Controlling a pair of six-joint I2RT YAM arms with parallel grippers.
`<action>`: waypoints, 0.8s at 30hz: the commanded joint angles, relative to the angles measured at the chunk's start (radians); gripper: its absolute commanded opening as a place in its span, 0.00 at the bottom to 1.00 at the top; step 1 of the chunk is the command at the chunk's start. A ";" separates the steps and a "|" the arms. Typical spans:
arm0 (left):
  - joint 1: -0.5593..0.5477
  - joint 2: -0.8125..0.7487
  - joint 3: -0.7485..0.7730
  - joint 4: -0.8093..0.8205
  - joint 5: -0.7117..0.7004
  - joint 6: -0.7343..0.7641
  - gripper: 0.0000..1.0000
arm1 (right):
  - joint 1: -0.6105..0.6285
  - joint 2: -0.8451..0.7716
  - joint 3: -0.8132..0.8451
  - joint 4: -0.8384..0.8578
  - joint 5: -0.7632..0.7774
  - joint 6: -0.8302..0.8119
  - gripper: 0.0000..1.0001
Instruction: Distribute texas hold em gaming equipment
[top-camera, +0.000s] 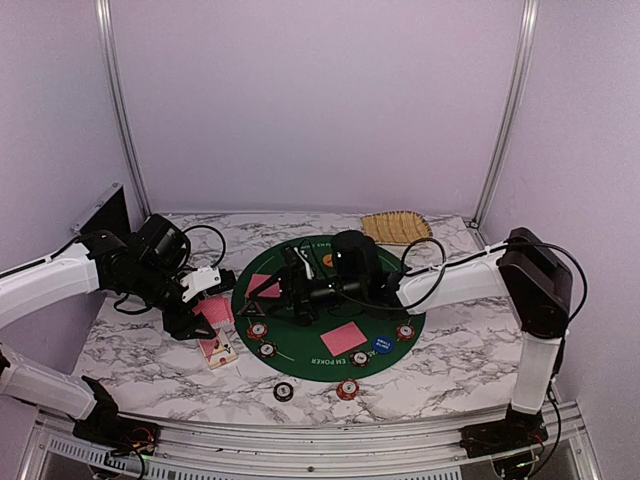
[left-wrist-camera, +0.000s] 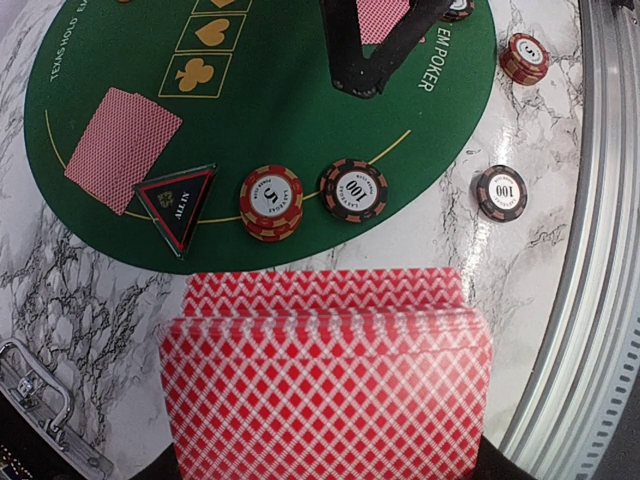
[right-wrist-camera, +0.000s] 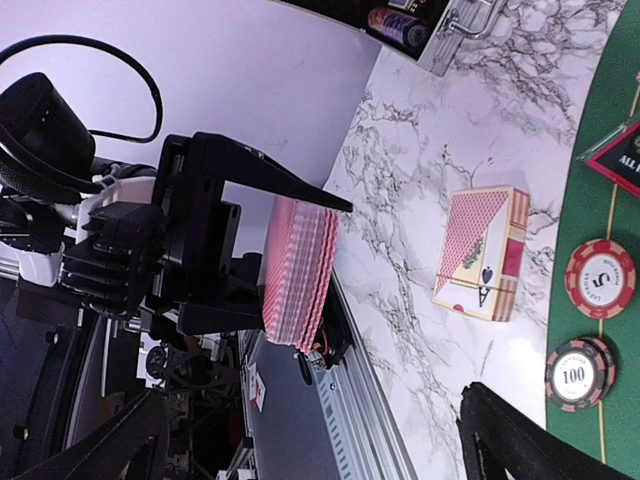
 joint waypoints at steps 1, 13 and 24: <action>0.003 0.001 0.026 -0.007 0.014 0.003 0.00 | 0.022 0.051 0.062 0.061 -0.031 0.044 0.99; 0.003 -0.005 0.022 -0.007 0.018 0.002 0.00 | 0.072 0.185 0.202 0.073 -0.079 0.086 0.93; 0.004 -0.006 0.022 -0.006 0.018 0.002 0.00 | 0.093 0.298 0.339 0.058 -0.101 0.111 0.90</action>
